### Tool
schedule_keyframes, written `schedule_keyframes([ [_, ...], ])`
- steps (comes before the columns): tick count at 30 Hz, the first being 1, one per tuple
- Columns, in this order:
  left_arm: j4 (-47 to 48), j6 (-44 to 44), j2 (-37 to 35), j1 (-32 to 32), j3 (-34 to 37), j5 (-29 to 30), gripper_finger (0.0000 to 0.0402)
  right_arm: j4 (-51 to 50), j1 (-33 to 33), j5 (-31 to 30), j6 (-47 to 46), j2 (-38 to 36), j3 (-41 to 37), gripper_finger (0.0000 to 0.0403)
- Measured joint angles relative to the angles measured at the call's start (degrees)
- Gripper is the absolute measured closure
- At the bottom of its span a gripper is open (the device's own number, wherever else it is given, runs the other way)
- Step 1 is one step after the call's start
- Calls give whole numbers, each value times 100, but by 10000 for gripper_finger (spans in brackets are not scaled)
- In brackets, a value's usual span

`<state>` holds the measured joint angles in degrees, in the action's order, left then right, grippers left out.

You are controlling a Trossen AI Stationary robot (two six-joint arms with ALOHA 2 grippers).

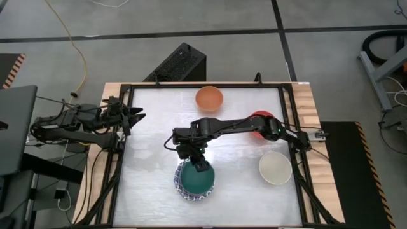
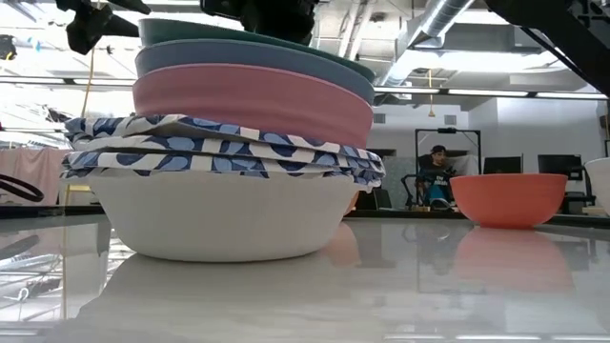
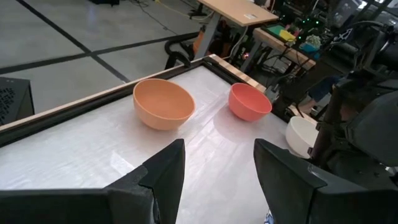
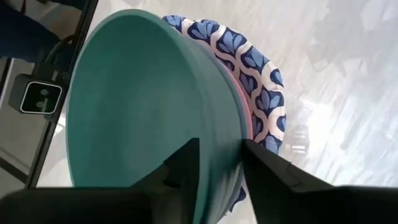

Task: Nest bowls inside each other
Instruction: Stack the green bowl into the blue bowl, then stack the yellow bowl into the green bowl

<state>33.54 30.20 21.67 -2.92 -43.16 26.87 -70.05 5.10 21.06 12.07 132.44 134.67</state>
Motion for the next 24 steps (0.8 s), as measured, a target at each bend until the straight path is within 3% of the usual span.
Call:
schedule_keyframes([
  [9,50,2,2,2,0,2,221,-1,0,-14,-19,0,0,201],
  [19,61,-35,4,0,-2,-4,221,-218,-186,-196,-142,-157,25,199],
  [24,56,7,7,1,-2,-282,221,-225,-524,-454,-333,-514,0,199],
])
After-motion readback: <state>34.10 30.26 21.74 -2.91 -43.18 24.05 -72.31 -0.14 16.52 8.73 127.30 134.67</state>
